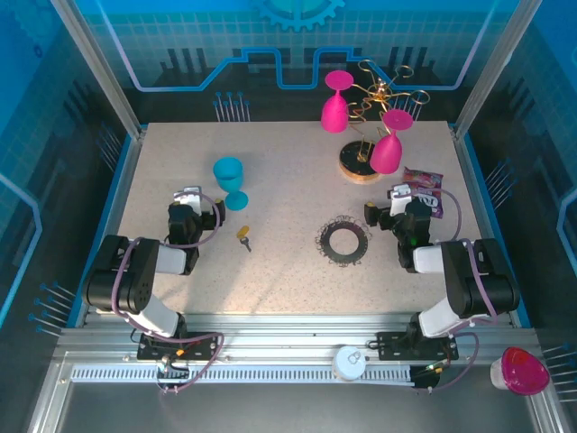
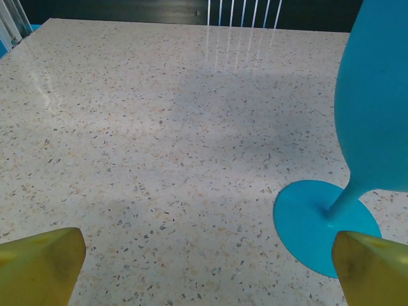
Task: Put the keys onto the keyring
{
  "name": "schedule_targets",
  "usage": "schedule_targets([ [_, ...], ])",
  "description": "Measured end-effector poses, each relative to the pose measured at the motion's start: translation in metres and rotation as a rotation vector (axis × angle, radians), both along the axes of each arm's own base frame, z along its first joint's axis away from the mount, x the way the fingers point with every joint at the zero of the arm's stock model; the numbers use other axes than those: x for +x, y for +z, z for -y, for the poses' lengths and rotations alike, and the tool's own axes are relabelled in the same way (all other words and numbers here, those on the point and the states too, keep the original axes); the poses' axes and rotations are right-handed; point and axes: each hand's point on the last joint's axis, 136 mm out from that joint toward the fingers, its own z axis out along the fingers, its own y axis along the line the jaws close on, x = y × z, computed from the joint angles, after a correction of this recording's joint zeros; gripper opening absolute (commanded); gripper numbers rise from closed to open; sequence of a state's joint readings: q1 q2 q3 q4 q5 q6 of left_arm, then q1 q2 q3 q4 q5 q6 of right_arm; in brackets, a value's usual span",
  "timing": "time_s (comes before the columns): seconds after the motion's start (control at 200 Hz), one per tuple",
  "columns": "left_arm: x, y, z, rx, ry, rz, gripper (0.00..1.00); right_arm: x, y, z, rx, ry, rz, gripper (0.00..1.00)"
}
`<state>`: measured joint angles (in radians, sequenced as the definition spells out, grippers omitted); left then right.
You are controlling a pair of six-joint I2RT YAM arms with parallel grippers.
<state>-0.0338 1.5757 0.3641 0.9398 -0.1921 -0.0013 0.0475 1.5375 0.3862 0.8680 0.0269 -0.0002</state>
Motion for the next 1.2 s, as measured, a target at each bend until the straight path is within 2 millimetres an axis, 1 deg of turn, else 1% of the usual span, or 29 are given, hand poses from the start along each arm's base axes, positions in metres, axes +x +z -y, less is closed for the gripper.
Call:
schedule_targets([
  [0.846,0.000,0.000,0.001,-0.006,-0.011,0.001,0.99,0.000,0.001,0.000,0.001,0.000,0.009,1.00],
  [0.921,-0.002,0.003,0.001,-0.006,-0.011,0.017,0.99,-0.006,0.003,0.002,-0.004,-0.014,0.036,1.00],
  [0.991,-0.012,0.006,0.000,-0.006,-0.009,0.032,0.99,-0.019,0.002,0.004,-0.016,-0.032,0.045,1.00],
  [1.051,-0.022,0.020,0.000,-0.007,-0.007,0.066,0.99,-0.027,0.008,0.001,-0.027,-0.027,0.054,1.00],
  [1.086,-0.027,0.032,-0.001,-0.007,-0.006,0.093,0.99,-0.030,0.018,-0.001,-0.038,-0.023,0.071,1.00],
  [1.111,-0.029,0.042,-0.001,-0.007,-0.005,0.113,0.99,-0.031,0.027,-0.002,-0.041,-0.020,0.087,1.00],
  [1.146,-0.033,0.060,-0.001,-0.007,-0.003,0.152,0.99,-0.032,0.040,-0.003,-0.042,-0.019,0.106,1.00],
  [1.201,-0.040,0.086,-0.003,-0.009,0.003,0.208,0.99,-0.030,0.065,-0.003,-0.030,-0.029,0.132,1.00],
])
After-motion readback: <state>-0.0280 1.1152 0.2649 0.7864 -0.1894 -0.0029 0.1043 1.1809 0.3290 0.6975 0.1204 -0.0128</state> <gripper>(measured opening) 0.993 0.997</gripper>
